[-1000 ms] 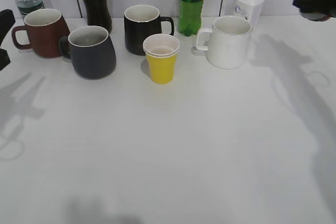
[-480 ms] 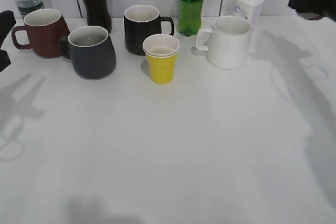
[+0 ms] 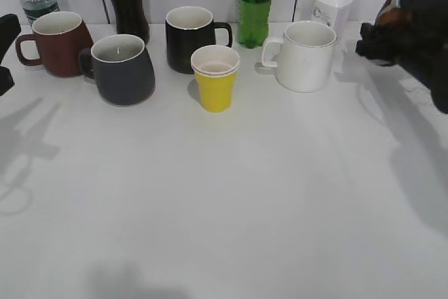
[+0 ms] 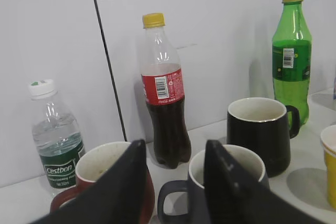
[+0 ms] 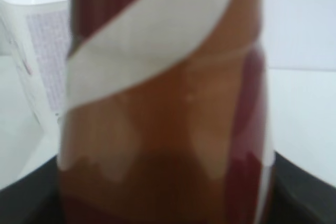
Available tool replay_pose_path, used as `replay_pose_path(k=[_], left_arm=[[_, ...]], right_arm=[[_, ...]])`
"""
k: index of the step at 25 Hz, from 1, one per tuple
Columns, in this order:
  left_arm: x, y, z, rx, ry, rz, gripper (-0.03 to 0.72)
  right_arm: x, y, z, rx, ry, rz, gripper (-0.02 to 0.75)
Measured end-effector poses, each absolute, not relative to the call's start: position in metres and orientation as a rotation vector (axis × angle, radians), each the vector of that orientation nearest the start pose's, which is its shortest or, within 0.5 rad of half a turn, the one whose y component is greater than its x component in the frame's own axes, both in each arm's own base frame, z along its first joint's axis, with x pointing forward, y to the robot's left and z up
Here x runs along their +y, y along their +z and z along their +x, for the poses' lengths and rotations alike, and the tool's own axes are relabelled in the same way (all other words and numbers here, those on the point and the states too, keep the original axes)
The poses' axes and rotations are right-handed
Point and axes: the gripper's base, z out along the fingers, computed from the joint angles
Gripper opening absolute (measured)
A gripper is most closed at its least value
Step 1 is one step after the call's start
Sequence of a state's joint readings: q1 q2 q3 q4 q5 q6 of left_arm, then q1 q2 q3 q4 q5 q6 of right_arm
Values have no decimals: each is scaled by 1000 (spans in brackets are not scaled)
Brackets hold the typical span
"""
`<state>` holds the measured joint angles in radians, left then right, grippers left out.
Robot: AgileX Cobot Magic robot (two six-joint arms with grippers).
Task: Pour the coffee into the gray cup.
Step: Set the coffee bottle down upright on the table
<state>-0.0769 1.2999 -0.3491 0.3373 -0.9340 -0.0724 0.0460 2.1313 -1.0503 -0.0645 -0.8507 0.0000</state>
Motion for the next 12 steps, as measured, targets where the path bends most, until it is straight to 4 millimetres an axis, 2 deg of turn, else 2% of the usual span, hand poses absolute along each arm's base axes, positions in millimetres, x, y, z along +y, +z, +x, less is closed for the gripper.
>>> replay_pose_path(k=[5, 12], left_arm=[[-41, 232, 226, 1499, -158, 373, 290], [-41, 231, 227, 1508, -156, 374, 290]], right_arm=[[25, 98, 431, 1725, 50, -112, 528], [25, 91, 435, 1673, 54, -113, 533]])
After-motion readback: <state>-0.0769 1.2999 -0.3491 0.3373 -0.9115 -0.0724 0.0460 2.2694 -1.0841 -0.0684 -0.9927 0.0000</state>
